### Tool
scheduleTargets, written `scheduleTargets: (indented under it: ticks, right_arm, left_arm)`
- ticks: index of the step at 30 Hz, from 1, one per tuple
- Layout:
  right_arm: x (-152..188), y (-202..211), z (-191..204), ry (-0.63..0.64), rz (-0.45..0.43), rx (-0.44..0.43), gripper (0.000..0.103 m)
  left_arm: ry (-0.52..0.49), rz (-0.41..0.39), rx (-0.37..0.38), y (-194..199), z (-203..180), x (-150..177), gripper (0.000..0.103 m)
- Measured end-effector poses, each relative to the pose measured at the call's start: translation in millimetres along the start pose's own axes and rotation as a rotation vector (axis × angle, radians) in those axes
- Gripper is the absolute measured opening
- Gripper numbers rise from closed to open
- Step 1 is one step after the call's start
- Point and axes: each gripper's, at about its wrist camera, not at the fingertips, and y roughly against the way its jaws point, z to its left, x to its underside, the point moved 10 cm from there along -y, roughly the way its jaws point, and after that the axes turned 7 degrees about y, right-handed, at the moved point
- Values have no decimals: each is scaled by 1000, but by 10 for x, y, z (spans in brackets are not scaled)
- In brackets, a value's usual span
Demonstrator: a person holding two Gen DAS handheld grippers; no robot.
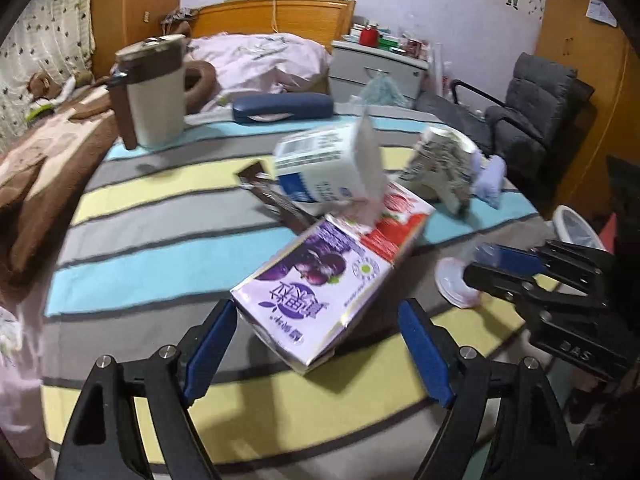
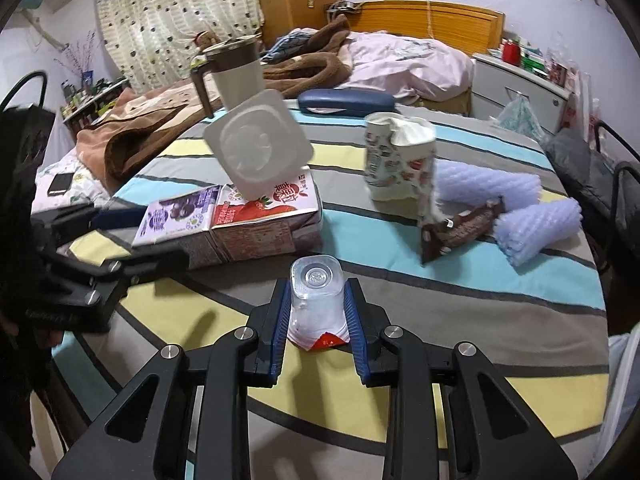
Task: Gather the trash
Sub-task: 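Grasp the clear plastic cup with the right tool while the left tool grasps the purple juice carton, then carry the cup and carton over the white bin and release them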
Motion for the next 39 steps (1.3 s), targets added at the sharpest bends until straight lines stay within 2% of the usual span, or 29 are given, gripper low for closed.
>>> scheduleTargets:
  ticks: [5,7,12,16,24,28,31,39]
  right_arm:
    - [42,90,-123,-16,-11,32,30]
    - [52,113,-176,-33,-13,33,30]
    - [74,142,-252,-47,-15,46,30]
    - [73,161,-282,-61,-21,45,30]
    - [107,227,-363,-77,-33,52,30]
    - [131,255,-395,-82,-38,52,30]
    - [153,273,-419,-87,-41,52,30]
    - [204,359,-493,-99,-53,56,30]
  left_arm:
    - [-39,17,84,53,-337,121,84]
    - [-79,14,78,75,-442,141,84]
    - [-101,-81,-7,185,-364,-81,84]
    - [-78,-29,21,-29,-322,-152,84]
    - [-95,19,-3,-293,-422,-61,84]
    - [-79,33,-6,-341,-450,-39,65]
    - [-62,34,-14,-334,-457,-30,57]
    - [-38,10,-46,-217,-552,26,57]
